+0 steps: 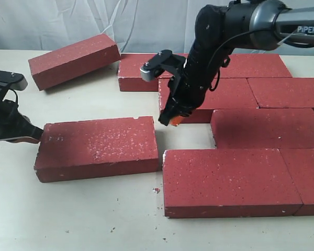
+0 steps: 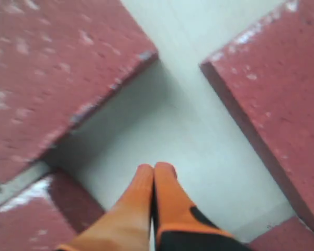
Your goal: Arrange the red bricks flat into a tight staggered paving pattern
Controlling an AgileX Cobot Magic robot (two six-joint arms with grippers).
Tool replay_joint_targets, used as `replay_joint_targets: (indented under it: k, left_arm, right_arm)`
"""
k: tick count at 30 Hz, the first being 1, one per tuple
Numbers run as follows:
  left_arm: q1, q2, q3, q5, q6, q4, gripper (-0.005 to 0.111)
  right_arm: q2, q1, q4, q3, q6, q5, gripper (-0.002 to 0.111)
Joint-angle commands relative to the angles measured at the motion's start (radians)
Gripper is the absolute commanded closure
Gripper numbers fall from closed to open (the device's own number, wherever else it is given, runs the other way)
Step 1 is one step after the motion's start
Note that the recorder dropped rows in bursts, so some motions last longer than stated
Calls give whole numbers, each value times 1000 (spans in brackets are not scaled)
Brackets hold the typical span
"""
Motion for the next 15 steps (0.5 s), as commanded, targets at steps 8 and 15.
replay_joint_targets:
  k: [8,15]
  left_arm:
    - [-3,2,-15,16,159,-161,107]
    - [14,2,-15,-20,133,-127,107]
  right_arm:
    - [-56,115,344,27,-339,168,109]
    - [-28,248,241,27,-375,157,109]
